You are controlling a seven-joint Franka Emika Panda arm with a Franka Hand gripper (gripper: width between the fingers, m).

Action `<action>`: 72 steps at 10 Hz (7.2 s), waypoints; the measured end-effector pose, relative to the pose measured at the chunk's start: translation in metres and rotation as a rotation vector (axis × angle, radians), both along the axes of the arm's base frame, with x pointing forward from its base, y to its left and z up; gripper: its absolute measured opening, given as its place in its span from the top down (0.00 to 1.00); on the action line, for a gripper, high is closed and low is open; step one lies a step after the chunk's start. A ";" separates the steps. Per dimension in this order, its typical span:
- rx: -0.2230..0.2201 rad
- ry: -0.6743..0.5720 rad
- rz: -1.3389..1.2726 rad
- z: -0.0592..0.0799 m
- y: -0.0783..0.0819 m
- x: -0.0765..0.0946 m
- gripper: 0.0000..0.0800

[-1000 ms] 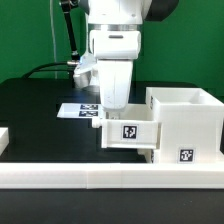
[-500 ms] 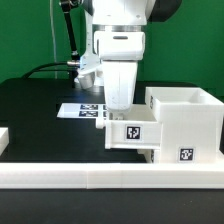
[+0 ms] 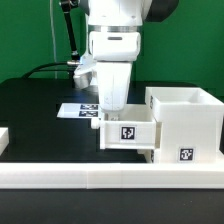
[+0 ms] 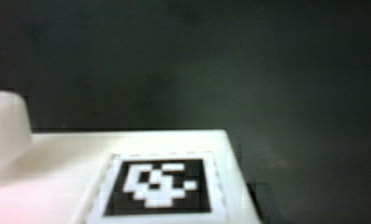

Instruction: Assemble drawer

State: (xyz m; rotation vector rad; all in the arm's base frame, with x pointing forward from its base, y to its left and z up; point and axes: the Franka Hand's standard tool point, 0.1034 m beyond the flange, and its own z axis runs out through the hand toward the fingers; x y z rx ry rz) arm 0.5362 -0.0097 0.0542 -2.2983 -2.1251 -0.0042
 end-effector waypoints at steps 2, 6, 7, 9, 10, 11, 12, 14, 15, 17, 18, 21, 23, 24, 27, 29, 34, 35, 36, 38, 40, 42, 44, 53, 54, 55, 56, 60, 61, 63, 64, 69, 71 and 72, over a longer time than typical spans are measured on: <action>0.000 -0.001 0.000 0.000 0.000 0.000 0.95; -0.008 -0.002 0.026 0.000 0.003 0.000 0.95; -0.009 -0.002 0.030 0.000 0.005 0.000 0.95; -0.009 -0.002 0.023 0.000 0.004 0.000 0.95; -0.009 -0.002 0.023 0.000 0.004 0.000 0.95; -0.009 -0.002 0.023 0.000 0.004 0.000 0.95; -0.010 -0.007 0.049 0.000 0.004 0.000 0.95; -0.023 -0.023 0.142 -0.002 0.002 -0.001 0.95; -0.029 -0.023 0.166 -0.002 0.002 -0.001 0.95; -0.029 -0.024 0.169 -0.002 0.002 -0.001 0.95; -0.029 -0.024 0.169 -0.002 0.002 -0.001 0.95; -0.028 -0.027 0.124 -0.001 0.006 0.000 0.95; -0.025 -0.028 0.105 -0.001 0.014 0.000 0.95; -0.025 -0.028 0.092 -0.001 0.014 0.000 0.95; -0.025 -0.025 0.083 -0.001 0.012 0.000 0.95; -0.025 -0.026 0.082 -0.001 0.012 0.000 0.95; -0.042 -0.029 0.065 0.029 0.015 0.008 0.22; -0.050 -0.026 0.064 0.040 0.013 0.009 0.20; -0.061 -0.029 0.065 0.057 0.007 0.012 0.20; -0.077 -0.021 0.116 0.076 -0.024 0.022 0.19; -0.076 -0.015 0.102 0.075 -0.035 0.027 0.19; -0.071 -0.013 0.112 0.075 -0.039 0.026 0.19; 0.012 0.001 0.133 0.062 -0.049 0.030 0.19; 0.159 0.060 0.101 0.012 -0.035 0.047 0.19; 0.163 0.064 0.105 0.010 -0.031 0.046 0.19; 0.162 0.064 0.102 0.010 -0.034 0.046 0.19; 0.162 0.064 0.101 0.010 -0.034 0.046 0.19; 0.179 0.088 0.119 0.001 -0.020 0.046 0.19; 0.182 0.091 0.126 -0.003 -0.016 0.047 0.19; 0.173 0.097 0.087 -0.001 -0.005 0.048 0.19; 0.173 0.099 0.086 0.000 0.005 0.049 0.19; 0.177 0.104 0.075 0.003 0.046 0.050 0.19; 0.177 0.106 0.081 0.003 0.037 0.050 0.19; 0.174 0.111 0.087 0.002 0.023 0.050 0.19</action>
Offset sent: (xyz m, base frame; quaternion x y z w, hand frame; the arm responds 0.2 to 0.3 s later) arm 0.0000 0.0000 0.0000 0.0000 0.0000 0.0000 1.0000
